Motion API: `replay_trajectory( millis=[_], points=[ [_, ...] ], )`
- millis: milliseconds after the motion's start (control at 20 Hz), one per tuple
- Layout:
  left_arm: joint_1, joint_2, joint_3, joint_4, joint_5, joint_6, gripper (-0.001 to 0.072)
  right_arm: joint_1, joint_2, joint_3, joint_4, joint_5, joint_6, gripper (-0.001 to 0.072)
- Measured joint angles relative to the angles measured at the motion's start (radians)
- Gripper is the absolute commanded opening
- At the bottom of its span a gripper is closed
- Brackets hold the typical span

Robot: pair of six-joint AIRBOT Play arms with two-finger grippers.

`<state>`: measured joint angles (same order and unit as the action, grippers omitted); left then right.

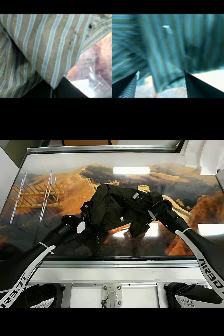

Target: Fold the clothes and pants, and hang the long-sleeved shirts on hangers.

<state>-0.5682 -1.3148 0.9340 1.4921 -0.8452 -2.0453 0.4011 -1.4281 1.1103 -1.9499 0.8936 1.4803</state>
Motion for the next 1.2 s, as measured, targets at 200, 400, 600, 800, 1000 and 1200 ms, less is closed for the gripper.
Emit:
replay_trajectory(
  millis=[200,400,600,800,1000,1200],
  points=[
    [0.000,0.000,0.000,0.000,0.000,0.000,0.0016,-0.016,-0.025,0.000,-0.095,-0.022,0.150,0.0425],
    [0.003,0.001,0.004,-0.005,-0.010,0.001,0.0016,-0.042,-0.037,0.002,-0.126,-0.034,0.210,0.0022],
    [0.051,0.013,0.129,-0.007,-0.134,0.089,0.0016,-0.067,0.046,0.071,-0.130,-0.040,0.227,0.0018],
    [0.126,0.085,0.446,-0.009,-0.313,0.189,0.0016,-0.081,0.200,0.317,-0.089,0.103,0.217,0.0018],
    [0.129,0.174,0.797,-0.016,-0.428,0.241,0.0016,-0.086,0.300,0.653,0.039,0.397,0.167,0.0018],
    [0.070,0.205,0.988,-0.016,-0.550,0.275,0.0016,-0.087,0.326,0.838,0.139,0.668,0.150,0.0017]
  ],
)
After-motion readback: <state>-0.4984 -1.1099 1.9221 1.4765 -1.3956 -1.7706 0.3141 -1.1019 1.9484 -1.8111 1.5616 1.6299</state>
